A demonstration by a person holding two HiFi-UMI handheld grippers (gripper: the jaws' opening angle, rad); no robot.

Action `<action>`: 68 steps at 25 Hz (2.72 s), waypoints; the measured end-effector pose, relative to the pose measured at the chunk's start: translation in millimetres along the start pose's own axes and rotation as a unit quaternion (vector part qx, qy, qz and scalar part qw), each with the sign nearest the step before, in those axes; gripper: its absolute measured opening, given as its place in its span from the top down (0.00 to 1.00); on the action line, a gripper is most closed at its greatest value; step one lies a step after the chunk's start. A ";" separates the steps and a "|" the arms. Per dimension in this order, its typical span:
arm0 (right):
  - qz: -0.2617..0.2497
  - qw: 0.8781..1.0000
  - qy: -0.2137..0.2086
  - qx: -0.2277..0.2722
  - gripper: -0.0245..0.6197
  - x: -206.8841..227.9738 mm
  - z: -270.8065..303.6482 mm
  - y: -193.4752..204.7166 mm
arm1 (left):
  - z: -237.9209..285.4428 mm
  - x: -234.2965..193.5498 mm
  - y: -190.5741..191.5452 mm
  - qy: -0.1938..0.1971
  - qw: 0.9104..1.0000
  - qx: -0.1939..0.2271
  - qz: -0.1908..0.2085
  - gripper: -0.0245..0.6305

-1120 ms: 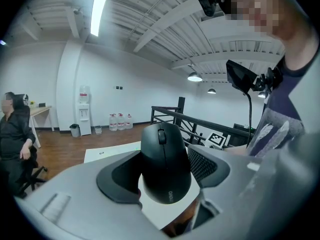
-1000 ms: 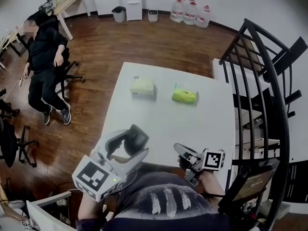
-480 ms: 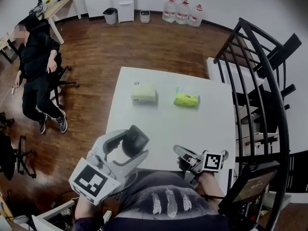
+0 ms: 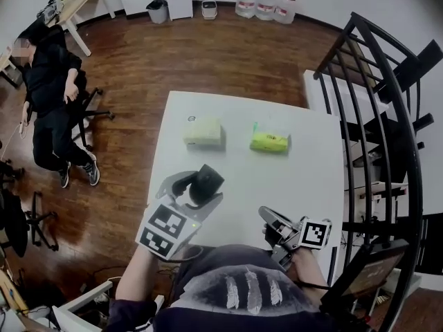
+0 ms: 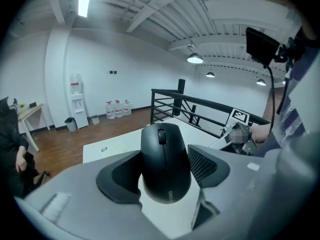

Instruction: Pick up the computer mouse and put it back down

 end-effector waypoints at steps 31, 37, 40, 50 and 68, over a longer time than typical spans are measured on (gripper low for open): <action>0.061 0.998 0.022 0.007 0.96 67.9 -23.4 -61.2 | 208.4 -45.5 53.1 0.017 0.978 -0.196 -0.066 0.50; 0.057 0.998 0.025 0.001 0.96 69.3 -16.6 -62.7 | 220.7 -50.0 71.8 0.016 0.974 -0.215 -0.073 0.50; 0.059 0.998 0.024 0.000 0.96 69.2 -14.9 -61.0 | 227.8 -49.4 80.9 0.019 0.972 -0.224 -0.070 0.49; 0.062 0.998 0.027 0.004 0.96 69.5 -16.9 -59.6 | 246.4 -47.7 95.7 0.025 0.967 -0.246 -0.063 0.49; 0.063 0.998 0.024 0.016 0.96 69.7 -15.3 -66.9 | 264.5 -47.1 106.9 0.019 0.948 -0.317 -0.005 0.48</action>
Point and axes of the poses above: the fingertips, and each gripper's own axes: z forward along the fingers, x to its right, y out of its underside, the point moved 7 cm from there along -z, backward along the fingers, and after that the axes turned 4 degrees about z, right-handed, at the moved point
